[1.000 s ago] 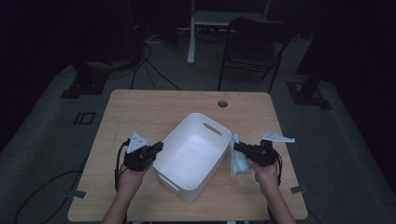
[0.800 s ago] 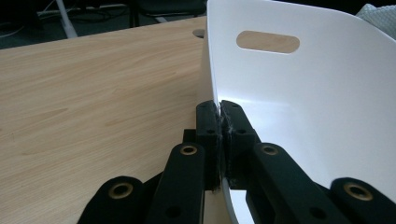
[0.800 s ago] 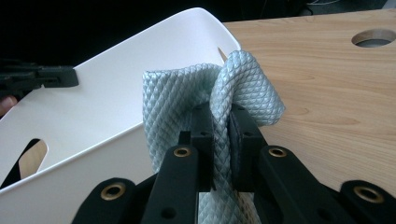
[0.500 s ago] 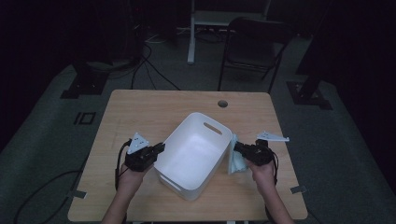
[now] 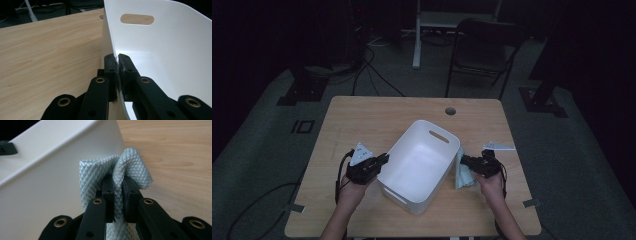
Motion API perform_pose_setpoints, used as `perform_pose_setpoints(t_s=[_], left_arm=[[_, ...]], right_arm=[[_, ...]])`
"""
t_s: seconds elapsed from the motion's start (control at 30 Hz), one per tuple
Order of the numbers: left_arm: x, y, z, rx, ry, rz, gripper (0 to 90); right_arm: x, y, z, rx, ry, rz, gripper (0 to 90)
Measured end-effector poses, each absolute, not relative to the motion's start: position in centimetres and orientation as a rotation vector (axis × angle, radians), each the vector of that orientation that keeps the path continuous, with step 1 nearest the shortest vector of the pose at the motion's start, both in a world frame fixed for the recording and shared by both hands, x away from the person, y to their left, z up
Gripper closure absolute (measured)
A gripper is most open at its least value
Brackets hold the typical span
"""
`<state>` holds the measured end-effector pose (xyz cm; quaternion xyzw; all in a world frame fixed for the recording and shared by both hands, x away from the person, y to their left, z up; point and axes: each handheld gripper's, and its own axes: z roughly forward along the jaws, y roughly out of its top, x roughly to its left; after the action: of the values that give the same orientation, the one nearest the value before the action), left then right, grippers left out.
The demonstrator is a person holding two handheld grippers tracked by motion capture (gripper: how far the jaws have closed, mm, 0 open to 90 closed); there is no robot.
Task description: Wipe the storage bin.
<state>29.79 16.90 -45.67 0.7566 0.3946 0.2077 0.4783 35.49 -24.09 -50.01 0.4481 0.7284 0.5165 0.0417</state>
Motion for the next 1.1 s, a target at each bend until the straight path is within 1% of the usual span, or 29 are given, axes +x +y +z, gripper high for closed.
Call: perform_pose_setpoints(t_s=[0.63,0.83,1.03,1.1], left_arm=[[29.8,16.8,-45.7,1.841,0.988,0.512,85.6],[29.7,16.6,-45.6,1.855,0.981,0.523,85.7],[29.7,16.6,-45.6,1.857,0.981,0.524,85.7],[29.7,16.5,-45.6,1.859,0.978,0.524,85.7]], right_arm=[[36.9,-23.7,-53.9,1.492,2.331,1.442,82.3],[35.8,-23.7,-51.4,1.411,2.300,1.509,82.3],[34.1,-24.0,-47.6,1.279,2.227,1.688,82.3],[33.6,-23.8,-46.6,1.229,2.217,1.685,82.3]])
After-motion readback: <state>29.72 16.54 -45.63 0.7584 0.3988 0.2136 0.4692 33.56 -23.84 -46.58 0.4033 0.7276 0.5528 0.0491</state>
